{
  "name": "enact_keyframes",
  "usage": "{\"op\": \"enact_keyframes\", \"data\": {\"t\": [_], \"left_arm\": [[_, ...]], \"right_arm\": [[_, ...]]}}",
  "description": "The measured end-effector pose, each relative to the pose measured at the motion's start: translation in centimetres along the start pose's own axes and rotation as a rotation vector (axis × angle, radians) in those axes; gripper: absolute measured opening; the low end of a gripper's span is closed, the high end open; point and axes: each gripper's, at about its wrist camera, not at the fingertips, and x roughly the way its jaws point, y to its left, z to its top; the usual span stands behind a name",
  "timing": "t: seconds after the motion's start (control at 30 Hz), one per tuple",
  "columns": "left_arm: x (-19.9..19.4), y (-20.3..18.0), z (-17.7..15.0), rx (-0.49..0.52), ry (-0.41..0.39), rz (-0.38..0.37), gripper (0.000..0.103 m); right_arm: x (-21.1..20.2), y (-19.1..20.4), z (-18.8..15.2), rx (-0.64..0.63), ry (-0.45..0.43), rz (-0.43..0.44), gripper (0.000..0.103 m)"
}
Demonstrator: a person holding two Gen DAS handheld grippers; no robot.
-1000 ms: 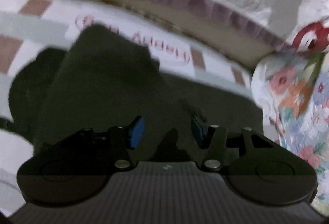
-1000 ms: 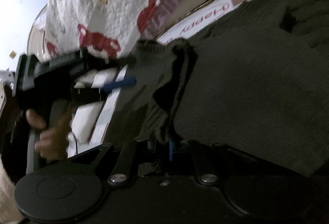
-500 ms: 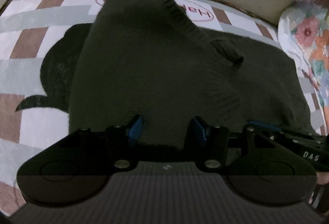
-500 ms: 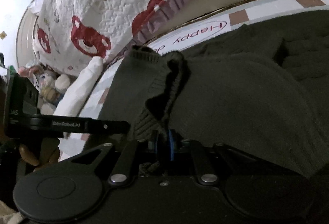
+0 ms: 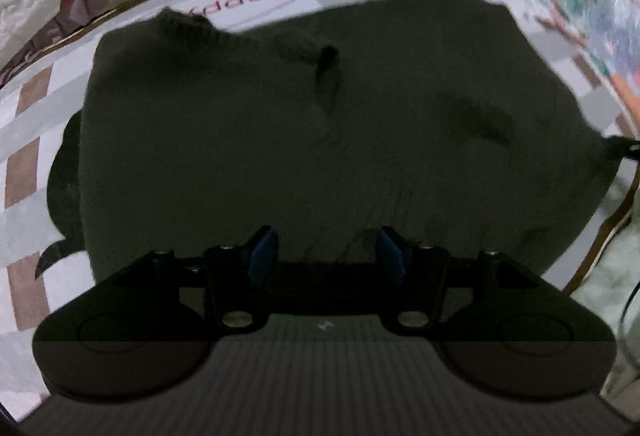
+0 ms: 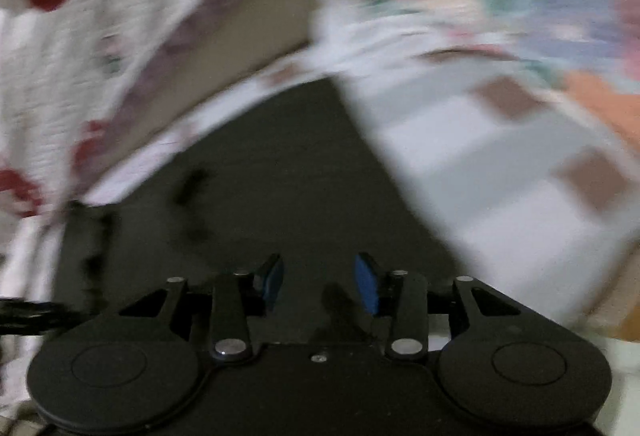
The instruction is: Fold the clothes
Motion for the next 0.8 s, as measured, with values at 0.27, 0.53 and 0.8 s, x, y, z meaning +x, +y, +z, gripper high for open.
{"op": "enact_keyframes", "data": {"t": [0.27, 0.53, 0.8], "left_arm": [[-2.2, 3.2, -2.3, -0.126, -0.055, 0.037, 0.058], [-5.5, 8.2, -5.3, -0.247, -0.141, 0.115, 0.060], [-7.4, 10.7, -8.8, -0.326, -0.234, -0.071, 0.057]], "right_arm": [[1.2, -5.7, -2.5, 0.259, 0.024, 0.062, 0.065], [4.3, -2.5, -2.2, 0.228, -0.063, 0.154, 0.040], [3.8, -2.1, -2.1, 0.217, -0.116, 0.309, 0.015]]}}
